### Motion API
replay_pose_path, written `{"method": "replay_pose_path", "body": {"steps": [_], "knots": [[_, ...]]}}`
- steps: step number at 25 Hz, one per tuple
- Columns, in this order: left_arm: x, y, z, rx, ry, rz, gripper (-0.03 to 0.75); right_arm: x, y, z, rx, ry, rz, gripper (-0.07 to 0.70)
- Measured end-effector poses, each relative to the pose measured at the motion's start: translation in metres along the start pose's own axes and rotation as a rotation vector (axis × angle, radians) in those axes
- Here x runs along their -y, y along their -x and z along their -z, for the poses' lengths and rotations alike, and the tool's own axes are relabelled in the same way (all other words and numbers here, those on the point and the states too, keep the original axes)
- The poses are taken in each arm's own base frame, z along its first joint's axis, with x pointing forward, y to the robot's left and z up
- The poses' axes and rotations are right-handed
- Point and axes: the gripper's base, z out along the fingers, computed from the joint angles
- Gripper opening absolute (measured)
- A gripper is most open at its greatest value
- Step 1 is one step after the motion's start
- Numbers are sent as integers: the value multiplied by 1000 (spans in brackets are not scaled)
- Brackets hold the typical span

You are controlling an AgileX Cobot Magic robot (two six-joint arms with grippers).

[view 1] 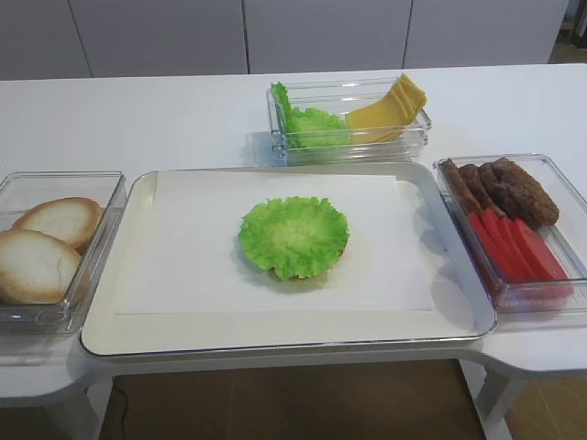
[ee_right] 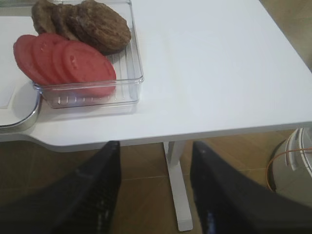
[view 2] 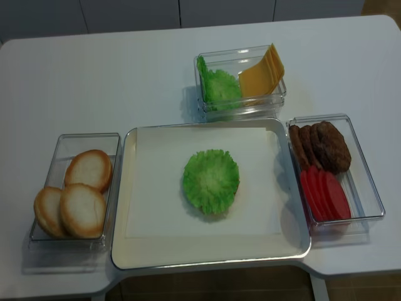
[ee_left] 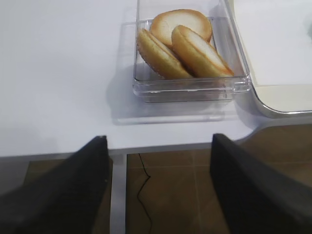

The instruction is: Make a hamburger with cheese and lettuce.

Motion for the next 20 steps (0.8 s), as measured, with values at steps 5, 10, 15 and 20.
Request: {"method": "replay_pose_path", "body": {"steps": [5, 10, 15, 20], "knots": [[0, 0, 0, 1, 0, 0, 477, 0, -2, -3, -9, 0, 0, 356], [0, 0, 0, 1, 0, 0, 477, 0, -2, -3, -9, 0, 0, 356], [0, 0, 0, 1, 0, 0, 477, -2, -2, -2, -9, 16, -27, 356], [0, 0, 0, 1, 0, 0, 477, -4, -2, -2, -9, 43, -56, 356]]}}
